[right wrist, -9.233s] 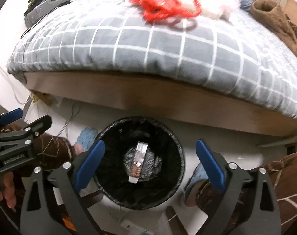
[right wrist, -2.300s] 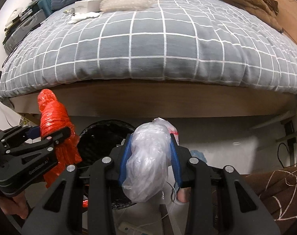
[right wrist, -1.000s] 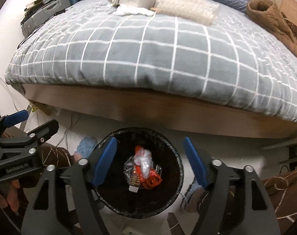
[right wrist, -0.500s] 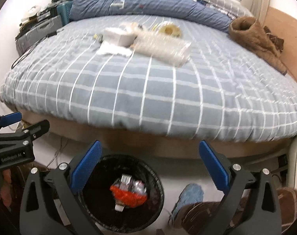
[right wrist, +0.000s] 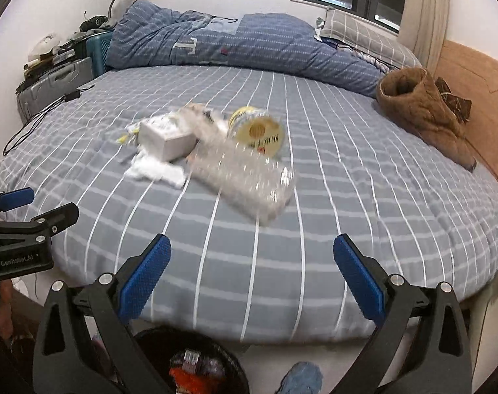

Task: Collect trash
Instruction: 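Move both tools back over the trash on the bed, then grasp the white earphone box with the left tool while the right tool grasps the bubble-wrap sleeve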

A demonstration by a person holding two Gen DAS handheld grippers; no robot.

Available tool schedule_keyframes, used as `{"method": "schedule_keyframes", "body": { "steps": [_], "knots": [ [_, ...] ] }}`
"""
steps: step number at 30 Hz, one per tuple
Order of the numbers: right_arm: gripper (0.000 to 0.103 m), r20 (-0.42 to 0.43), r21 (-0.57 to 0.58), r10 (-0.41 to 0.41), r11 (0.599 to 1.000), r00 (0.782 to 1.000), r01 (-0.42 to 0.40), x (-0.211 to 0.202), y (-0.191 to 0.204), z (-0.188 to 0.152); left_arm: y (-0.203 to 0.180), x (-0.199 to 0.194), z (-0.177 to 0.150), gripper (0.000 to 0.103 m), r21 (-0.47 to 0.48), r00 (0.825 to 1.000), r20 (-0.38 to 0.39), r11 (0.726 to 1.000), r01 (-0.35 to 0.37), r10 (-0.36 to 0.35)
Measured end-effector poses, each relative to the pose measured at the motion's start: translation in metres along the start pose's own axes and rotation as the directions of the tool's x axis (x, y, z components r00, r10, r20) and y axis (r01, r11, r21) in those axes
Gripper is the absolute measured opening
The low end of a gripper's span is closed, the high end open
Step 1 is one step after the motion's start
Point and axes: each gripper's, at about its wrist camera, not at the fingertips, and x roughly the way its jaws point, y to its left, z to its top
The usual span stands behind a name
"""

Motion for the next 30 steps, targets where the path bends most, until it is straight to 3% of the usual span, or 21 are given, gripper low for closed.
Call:
{"method": "schedule_keyframes", "body": {
  "steps": [10,18,22,30],
  "knots": [
    [0.095,-0.017,-0.071,0.044,0.996,0.999,-0.045,0.06,0.006,0.05,-0.015,0.053,0.059,0.097,0.028,1.0,0.008,1.0,0.005,-0.005],
    [0.088,-0.095,-0.074,0.085,0.993,0.992,-0.092,0.101,0.0,0.062,-0.029,0.096,0.089,0.097,0.077,0.999,-0.025,0.997,0.022,-0.02],
    [0.083,-0.141,-0.069,0.109,0.99,0.984,-0.12,0.114,-0.001,0.056,-0.038,0.112,0.092,0.097,0.107,0.999,-0.043,0.994,0.02,-0.015],
    [0.058,-0.198,-0.067,0.113,0.989,0.974,-0.129,0.128,-0.004,0.046,-0.042,0.132,0.1,0.096,0.092,0.998,-0.042,0.994,0.058,-0.054]
  ]
}}
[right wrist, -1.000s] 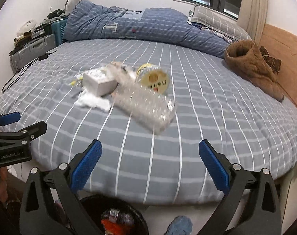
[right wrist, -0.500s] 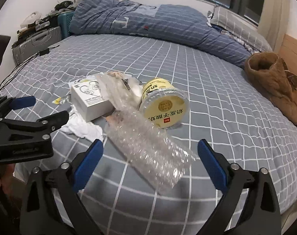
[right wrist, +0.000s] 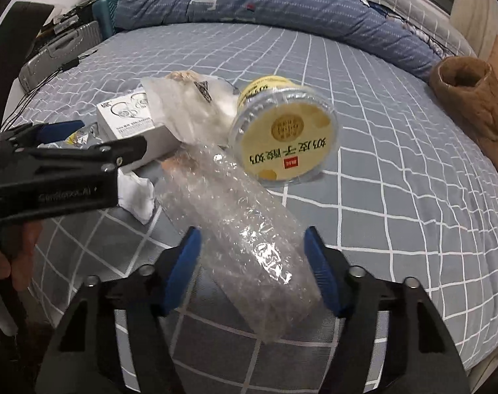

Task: Collect trash
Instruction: 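Grasp the white earphone box with the left tool while the right tool grasps the bubble-wrap sleeve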

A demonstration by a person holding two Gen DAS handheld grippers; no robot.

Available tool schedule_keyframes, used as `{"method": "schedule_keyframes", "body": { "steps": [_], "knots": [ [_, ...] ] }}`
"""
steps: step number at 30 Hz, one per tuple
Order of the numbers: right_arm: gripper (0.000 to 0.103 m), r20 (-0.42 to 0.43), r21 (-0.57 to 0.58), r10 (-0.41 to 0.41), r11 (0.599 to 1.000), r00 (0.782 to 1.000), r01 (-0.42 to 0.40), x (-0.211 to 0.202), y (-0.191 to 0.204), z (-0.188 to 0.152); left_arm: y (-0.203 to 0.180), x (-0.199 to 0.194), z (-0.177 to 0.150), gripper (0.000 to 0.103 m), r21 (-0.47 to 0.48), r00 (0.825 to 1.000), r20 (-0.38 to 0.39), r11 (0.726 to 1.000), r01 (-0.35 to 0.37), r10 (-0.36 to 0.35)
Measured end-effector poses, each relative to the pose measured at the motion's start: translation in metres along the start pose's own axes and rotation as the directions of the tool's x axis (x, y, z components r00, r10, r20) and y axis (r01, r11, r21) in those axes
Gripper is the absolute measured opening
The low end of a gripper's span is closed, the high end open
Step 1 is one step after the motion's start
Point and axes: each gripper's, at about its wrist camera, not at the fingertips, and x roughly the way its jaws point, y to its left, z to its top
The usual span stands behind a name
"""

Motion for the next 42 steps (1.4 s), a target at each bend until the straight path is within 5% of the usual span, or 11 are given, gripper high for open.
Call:
{"method": "schedule_keyframes", "body": {
  "steps": [5,12,42],
  "knots": [
    [0.043,-0.005,-0.016,-0.011,1.0,1.0,0.011,0.0,0.003,0.0,-0.001,0.011,0.005,0.08,0.004,1.0,-0.006,1.0,0.016,-0.016],
    [0.036,0.008,0.001,-0.006,1.0,1.0,0.006,-0.005,0.0,0.002,0.002,0.007,0.006,0.074,0.005,1.0,0.018,1.0,0.015,-0.015],
    [0.033,0.109,0.058,0.024,0.998,0.994,-0.03,-0.054,-0.002,0.008,0.021,-0.084,-0.014,0.072,-0.051,0.99,0.133,0.997,0.055,-0.047]
  ]
}}
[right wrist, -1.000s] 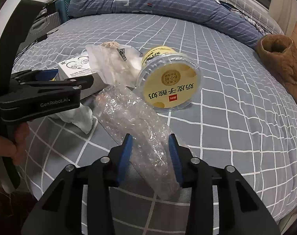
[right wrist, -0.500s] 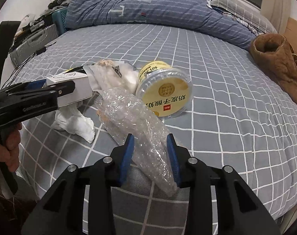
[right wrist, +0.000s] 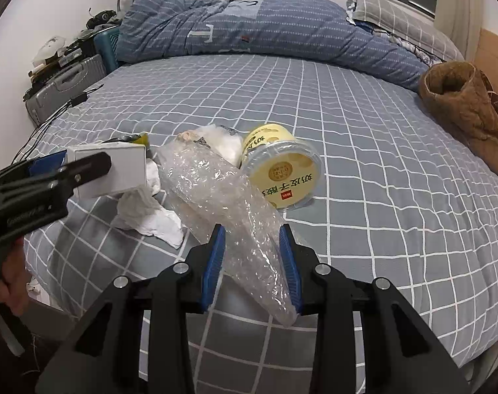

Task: Collect trash
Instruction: 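Grasp the white earphone box with the left tool while the right tool grasps the bubble-wrap sleeve, then lift the box and bubble wrap and carry both toward the floor bin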

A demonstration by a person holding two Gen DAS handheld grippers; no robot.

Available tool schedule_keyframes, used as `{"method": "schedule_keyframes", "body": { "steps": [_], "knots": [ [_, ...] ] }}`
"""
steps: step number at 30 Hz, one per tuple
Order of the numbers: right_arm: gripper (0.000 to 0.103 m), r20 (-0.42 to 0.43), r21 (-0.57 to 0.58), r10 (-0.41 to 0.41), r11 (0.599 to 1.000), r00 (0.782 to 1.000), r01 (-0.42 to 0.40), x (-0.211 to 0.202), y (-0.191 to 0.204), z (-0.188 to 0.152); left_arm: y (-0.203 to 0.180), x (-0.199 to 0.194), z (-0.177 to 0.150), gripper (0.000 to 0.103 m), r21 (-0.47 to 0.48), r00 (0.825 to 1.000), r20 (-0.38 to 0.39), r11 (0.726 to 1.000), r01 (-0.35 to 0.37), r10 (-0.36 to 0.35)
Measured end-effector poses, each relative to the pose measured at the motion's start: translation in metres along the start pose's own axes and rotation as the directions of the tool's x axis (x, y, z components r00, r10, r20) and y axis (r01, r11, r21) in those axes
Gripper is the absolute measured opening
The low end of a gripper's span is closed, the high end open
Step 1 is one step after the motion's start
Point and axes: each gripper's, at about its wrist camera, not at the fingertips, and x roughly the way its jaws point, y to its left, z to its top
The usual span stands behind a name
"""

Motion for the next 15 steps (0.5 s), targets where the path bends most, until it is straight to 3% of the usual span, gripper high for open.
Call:
{"method": "schedule_keyframes", "body": {
  "steps": [6,13,15],
  "knots": [
    [0.033,-0.015,-0.014,-0.001,1.0,1.0,0.001,0.003,0.004,-0.002,0.009,0.022,-0.018,0.072,-0.041,0.997,-0.079,0.999,-0.008,0.004],
    [0.033,-0.027,-0.014,-0.002,1.0,1.0,0.002,0.008,0.002,-0.003,0.007,0.024,-0.026,0.075,-0.02,0.995,-0.103,1.0,-0.017,0.015],
    [0.033,-0.026,-0.013,-0.002,1.0,1.0,0.002,0.008,0.002,-0.002,0.005,0.018,-0.026,0.081,0.001,0.996,-0.088,1.0,-0.027,0.027]
  ]
}}
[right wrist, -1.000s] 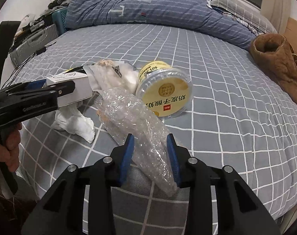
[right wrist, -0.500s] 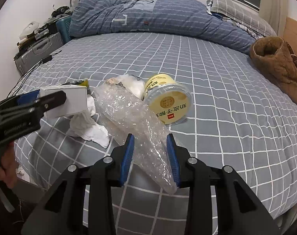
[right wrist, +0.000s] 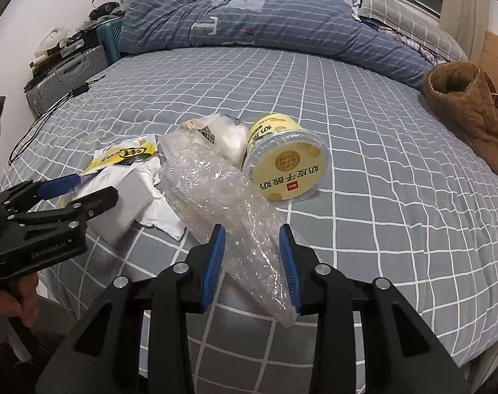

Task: Collect trash
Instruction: 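Lift the box and bubble wrap and carry both toward the floor bin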

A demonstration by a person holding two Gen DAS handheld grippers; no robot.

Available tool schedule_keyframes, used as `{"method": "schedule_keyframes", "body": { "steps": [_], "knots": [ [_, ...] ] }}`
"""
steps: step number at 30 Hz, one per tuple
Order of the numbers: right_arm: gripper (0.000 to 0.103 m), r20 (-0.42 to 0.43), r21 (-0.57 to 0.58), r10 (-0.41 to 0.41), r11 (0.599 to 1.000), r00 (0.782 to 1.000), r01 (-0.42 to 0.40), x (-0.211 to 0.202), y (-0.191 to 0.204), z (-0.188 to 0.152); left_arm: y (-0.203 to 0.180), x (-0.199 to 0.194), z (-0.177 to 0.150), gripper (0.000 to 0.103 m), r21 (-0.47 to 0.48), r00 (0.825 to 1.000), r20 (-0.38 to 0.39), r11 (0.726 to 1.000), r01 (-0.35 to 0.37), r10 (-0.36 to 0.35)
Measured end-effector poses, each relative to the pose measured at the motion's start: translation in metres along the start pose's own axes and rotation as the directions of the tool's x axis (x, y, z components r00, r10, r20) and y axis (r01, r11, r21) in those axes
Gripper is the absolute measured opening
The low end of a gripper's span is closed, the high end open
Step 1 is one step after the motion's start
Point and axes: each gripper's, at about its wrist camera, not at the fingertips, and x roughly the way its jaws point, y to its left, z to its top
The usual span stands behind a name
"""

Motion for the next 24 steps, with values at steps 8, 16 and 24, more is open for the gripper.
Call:
{"method": "schedule_keyframes", "body": {
  "steps": [8,16,24],
  "knots": [
    [0.033,0.002,0.002,0.004,1.0,1.0,-0.004,0.0,-0.001,0.0,-0.005,-0.006,-0.002,0.086,0.046,1.0,0.005,0.999,-0.009,0.008],
    [0.033,0.005,0.004,0.006,1.0,1.0,-0.006,-0.001,0.001,0.0,-0.018,-0.002,-0.004,0.086,0.081,1.0,-0.014,0.997,-0.015,0.016],
    [0.033,0.006,0.001,0.004,1.0,1.0,-0.004,-0.002,0.003,0.001,-0.02,0.015,-0.008,0.068,0.092,0.998,-0.065,0.996,-0.019,0.025]
  ]
}}
